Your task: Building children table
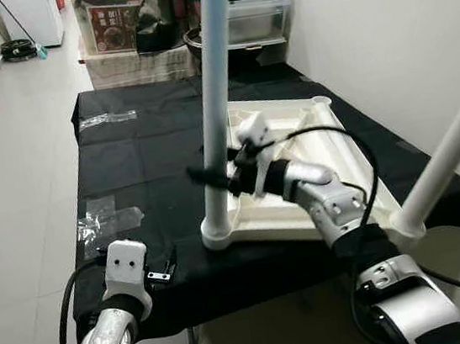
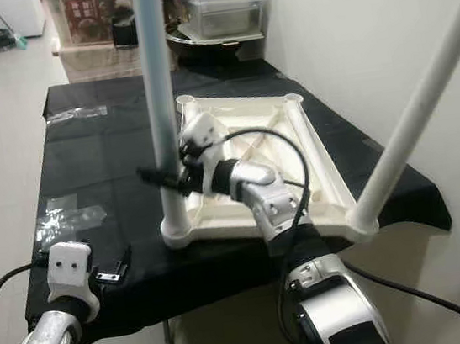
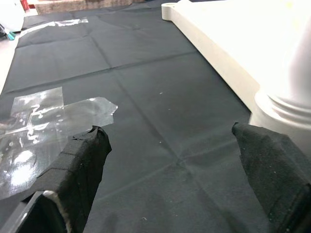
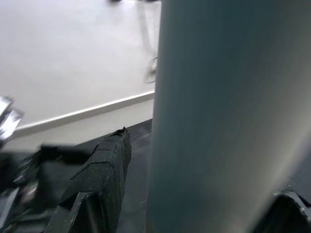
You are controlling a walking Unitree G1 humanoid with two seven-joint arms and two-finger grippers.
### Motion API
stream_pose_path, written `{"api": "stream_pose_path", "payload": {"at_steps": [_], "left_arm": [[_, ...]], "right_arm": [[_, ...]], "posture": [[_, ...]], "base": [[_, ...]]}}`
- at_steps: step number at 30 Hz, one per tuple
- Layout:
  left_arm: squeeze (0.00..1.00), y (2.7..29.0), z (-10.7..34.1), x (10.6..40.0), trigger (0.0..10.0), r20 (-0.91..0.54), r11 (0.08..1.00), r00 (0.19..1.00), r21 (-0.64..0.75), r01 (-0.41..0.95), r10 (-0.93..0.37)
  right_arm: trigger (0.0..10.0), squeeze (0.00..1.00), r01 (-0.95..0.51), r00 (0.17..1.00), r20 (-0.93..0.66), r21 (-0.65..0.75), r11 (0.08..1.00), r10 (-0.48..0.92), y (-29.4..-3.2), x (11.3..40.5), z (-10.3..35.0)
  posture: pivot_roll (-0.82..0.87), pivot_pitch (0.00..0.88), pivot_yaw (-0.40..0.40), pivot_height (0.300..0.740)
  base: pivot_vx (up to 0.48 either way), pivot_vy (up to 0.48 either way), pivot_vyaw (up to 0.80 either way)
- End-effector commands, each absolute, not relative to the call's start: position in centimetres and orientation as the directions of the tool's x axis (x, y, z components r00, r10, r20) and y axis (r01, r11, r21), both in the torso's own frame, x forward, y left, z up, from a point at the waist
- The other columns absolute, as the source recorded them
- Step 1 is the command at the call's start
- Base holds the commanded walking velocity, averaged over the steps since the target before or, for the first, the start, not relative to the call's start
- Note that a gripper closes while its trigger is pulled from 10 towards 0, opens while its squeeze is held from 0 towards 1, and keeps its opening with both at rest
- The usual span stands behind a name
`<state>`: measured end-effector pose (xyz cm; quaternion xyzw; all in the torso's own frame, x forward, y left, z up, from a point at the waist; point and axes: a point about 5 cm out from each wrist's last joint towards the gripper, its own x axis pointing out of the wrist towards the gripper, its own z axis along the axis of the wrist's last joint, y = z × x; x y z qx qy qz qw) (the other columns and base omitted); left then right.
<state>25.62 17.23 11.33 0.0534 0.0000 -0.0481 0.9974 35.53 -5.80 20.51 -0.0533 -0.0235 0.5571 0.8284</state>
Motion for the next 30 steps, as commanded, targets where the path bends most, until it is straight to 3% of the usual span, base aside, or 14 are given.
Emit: {"api": "stream_pose_path", "payload": {"at_steps": [1,5,9,11,12,15,18,19,23,24,27,28,29,30], "left_arm": [[0.00,17.4,11.0,25.6,10.0,-0.019,0.988,0.995,0.120,0.095,-0.093],[0.00,17.6,11.0,25.4,10.0,-0.021,0.988,0.996,0.124,0.090,-0.088],[0.00,17.5,11.0,25.3,10.0,-0.023,0.988,0.996,0.122,0.090,-0.088],[0.00,17.4,10.9,25.2,10.0,-0.025,0.988,0.996,0.121,0.093,-0.091],[0.00,17.4,10.9,25.2,10.0,-0.025,0.988,0.996,0.121,0.093,-0.091],[0.00,17.4,10.9,25.2,10.0,-0.027,0.988,0.996,0.121,0.092,-0.090],[0.00,17.3,10.9,25.3,10.0,-0.029,0.988,0.995,0.121,0.097,-0.094],[0.00,17.2,10.8,25.3,10.0,-0.030,0.987,0.995,0.122,0.103,-0.100],[0.00,17.1,10.8,25.4,10.0,-0.032,0.986,0.994,0.122,0.112,-0.108],[0.00,17.1,10.8,25.5,10.0,-0.031,0.986,0.994,0.122,0.112,-0.109],[0.00,17.1,10.9,25.5,10.0,-0.030,0.986,0.994,0.122,0.112,-0.109],[0.00,17.2,10.9,25.5,10.0,-0.028,0.986,0.994,0.121,0.111,-0.108],[0.00,17.2,10.9,25.6,10.0,-0.028,0.987,0.994,0.120,0.110,-0.107],[0.00,17.2,10.8,25.6,10.0,-0.028,0.987,0.994,0.119,0.109,-0.107]], "right_arm": [[0.0,0.00,-0.968,0.236,-0.087,-0.103,0.227,0.968,-4.4,34.2,18.7],[0.0,0.00,-0.977,0.212,-0.131,-0.051,0.207,0.969,-3.2,33.9,17.3],[0.0,0.00,-0.883,0.466,-0.171,-0.031,0.468,0.868,-3.2,35.8,16.5],[0.0,0.00,-0.500,0.845,-0.244,-0.047,0.865,0.475,-6.0,38.3,15.3],[0.0,0.00,-0.500,0.845,-0.244,-0.047,0.865,0.475,-6.0,38.3,15.3],[0.0,0.00,0.078,0.964,-0.249,-0.080,0.994,-0.096,-12.4,38.3,13.8],[0.0,0.00,0.127,0.958,-0.248,-0.091,0.988,-0.146,-13.1,37.8,13.4],[10.0,0.00,0.110,0.960,-0.251,-0.078,0.991,-0.126,-12.7,37.4,13.4],[10.0,0.00,0.012,0.990,-0.141,-0.034,0.999,-0.016,-11.3,36.8,15.0],[10.0,1.00,-0.027,0.996,-0.086,-0.007,1.000,0.027,-10.7,36.8,15.8],[10.0,1.00,-0.093,0.994,-0.057,0.032,0.995,0.094,-9.9,36.9,16.5],[10.0,0.40,-0.244,0.969,-0.006,0.081,0.966,0.245,-8.3,37.3,17.9],[10.0,0.00,-0.501,0.865,0.058,0.092,0.860,0.498,-6.5,37.2,19.2],[10.0,0.00,-0.688,0.726,0.103,0.081,0.721,0.680,-5.5,36.6,19.8]], "posture": [[0.09,0.000,-0.132,0.740],[0.09,0.000,-0.132,0.740],[0.08,0.000,-0.128,0.740],[0.08,0.000,-0.126,0.740],[0.08,0.000,-0.126,0.740],[0.08,0.000,-0.123,0.740],[0.07,0.000,-0.108,0.740],[0.06,0.000,-0.105,0.740],[0.06,0.000,-0.104,0.740],[0.06,0.000,-0.104,0.740],[0.06,0.000,-0.104,0.740],[0.06,0.000,-0.107,0.740],[0.06,0.000,-0.108,0.740],[0.06,0.000,-0.109,0.740]], "base": [[0.000,0.000,0.00],[0.000,0.000,0.00],[0.000,0.000,0.00],[0.000,0.000,0.00],[0.000,0.000,0.00],[0.000,0.000,0.00],[0.000,0.000,0.00],[0.000,0.000,0.00],[0.000,0.000,0.00],[0.000,0.000,0.00],[0.000,0.000,0.00],[0.000,0.000,0.00],[0.000,0.000,0.00],[0.000,0.000,0.00]]}}
